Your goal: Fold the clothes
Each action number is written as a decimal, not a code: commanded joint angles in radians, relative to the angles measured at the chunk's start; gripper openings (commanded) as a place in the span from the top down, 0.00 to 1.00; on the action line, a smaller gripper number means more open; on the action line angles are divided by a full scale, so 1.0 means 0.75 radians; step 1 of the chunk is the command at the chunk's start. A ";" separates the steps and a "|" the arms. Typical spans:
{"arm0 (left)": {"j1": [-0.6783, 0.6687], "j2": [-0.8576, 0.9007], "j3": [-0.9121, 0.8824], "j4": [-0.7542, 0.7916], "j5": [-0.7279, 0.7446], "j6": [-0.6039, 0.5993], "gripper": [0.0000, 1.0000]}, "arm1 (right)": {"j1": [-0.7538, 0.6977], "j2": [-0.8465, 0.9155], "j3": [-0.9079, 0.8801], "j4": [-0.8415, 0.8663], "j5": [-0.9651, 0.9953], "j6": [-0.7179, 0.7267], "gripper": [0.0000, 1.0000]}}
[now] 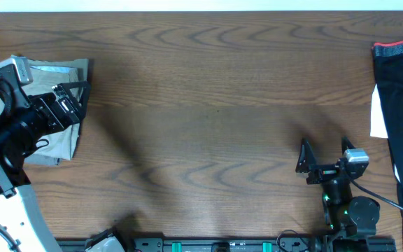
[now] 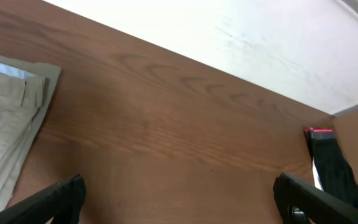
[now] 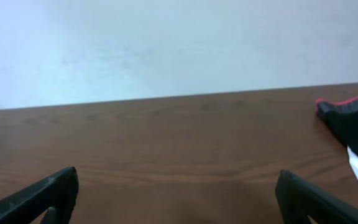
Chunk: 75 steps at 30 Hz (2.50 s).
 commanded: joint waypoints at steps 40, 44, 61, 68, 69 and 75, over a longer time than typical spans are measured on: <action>-0.005 0.001 0.007 0.004 0.013 0.023 0.02 | -0.012 -0.014 -0.048 0.055 0.099 -0.080 0.01; -0.005 0.001 0.007 0.004 0.014 0.023 0.02 | -0.012 -0.014 -0.048 -0.030 0.094 -0.079 0.01; -0.005 0.001 0.007 0.005 0.013 0.023 0.02 | -0.011 -0.014 -0.048 -0.026 0.095 -0.079 0.01; -0.005 0.001 0.007 0.004 0.013 0.023 0.02 | -0.011 -0.014 -0.048 -0.027 0.095 -0.079 0.01; -0.005 0.001 0.007 0.004 0.013 0.023 0.02 | -0.011 -0.014 -0.048 -0.027 0.095 -0.079 0.01; -0.005 0.001 0.007 0.004 0.013 0.023 0.02 | -0.011 -0.014 -0.048 -0.027 0.095 -0.079 0.01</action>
